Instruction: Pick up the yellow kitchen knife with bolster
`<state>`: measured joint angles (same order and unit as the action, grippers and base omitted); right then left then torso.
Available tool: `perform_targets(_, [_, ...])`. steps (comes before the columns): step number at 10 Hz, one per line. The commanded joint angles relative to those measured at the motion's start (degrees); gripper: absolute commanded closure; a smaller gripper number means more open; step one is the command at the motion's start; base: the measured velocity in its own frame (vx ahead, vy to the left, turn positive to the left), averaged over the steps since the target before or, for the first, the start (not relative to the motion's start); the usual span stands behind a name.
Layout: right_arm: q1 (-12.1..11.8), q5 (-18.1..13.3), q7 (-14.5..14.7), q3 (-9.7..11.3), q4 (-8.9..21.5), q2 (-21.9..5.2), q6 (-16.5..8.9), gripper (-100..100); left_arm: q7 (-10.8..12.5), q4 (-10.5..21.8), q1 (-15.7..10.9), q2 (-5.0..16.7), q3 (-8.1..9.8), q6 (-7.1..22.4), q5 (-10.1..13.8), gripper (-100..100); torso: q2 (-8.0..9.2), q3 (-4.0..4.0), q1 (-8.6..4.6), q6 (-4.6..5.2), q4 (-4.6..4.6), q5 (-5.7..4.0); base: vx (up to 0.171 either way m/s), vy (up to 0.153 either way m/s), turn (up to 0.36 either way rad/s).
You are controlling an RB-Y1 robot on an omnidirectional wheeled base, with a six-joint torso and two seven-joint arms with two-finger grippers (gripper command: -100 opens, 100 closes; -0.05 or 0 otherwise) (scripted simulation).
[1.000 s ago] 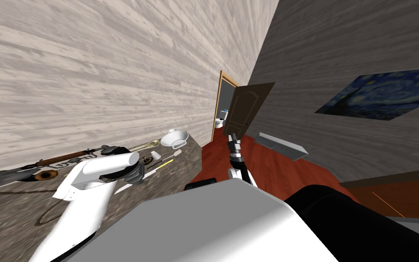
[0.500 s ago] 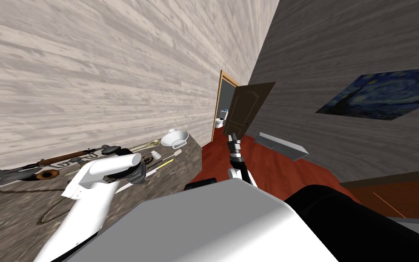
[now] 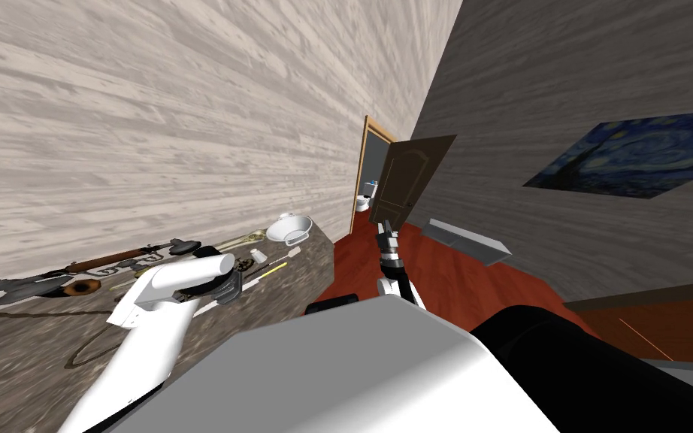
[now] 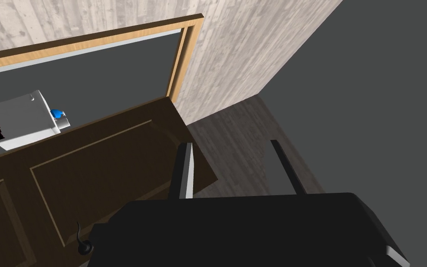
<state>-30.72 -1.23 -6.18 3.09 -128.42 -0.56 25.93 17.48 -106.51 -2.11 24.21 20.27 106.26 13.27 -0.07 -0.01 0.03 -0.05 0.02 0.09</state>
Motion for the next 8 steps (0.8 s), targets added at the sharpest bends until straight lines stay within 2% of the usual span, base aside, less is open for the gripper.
perform_targets(1, [0.0,0.0,0.0,0.0,0.0,0.0,0.0,0,0.0,0.0,0.0,0.0,0.00,0.0,0.0,100,0.00,0.00,0.00,0.00,0.00,0.00,0.000,0.000,0.000])
perform_targets(2, [0.0,0.0,0.0,0.0,0.0,0.0,0.0,0,0.0,0.0,0.0,0.0,0.00,0.0,0.0,100,-0.01,-0.01,0.04,0.00,0.00,0.02,0.000,0.000,0.000])
perform_targets(3, [0.0,0.0,0.0,0.0,0.0,0.0,0.0,0,0.0,0.0,0.0,0.0,-0.01,0.0,0.0,0,-0.01,-0.01,0.05,0.00,0.00,0.02,0.000,0.000,0.000])
perform_targets(4, [0.0,0.0,0.0,0.0,0.0,0.0,0.0,0,0.2,-1.7,-0.1,0.3,0.29,1.3,0.3,100,-0.01,-0.01,0.06,0.00,0.00,0.02,0.005,-0.004,-0.012])
perform_targets(7, [0.0,0.0,0.0,0.0,0.0,0.0,0.0,0,0.7,-4.6,-0.1,0.7,0.83,4.6,0.9,100,-0.03,0.00,0.03,0.00,0.02,0.00,0.011,-0.002,-0.008])
perform_targets(8, [0.0,0.0,0.0,0.0,0.0,0.0,0.0,0,0.5,-3.8,-0.2,0.7,0.76,3.6,0.8,100,-0.02,0.00,0.03,0.00,0.02,0.00,0.000,0.000,0.000])
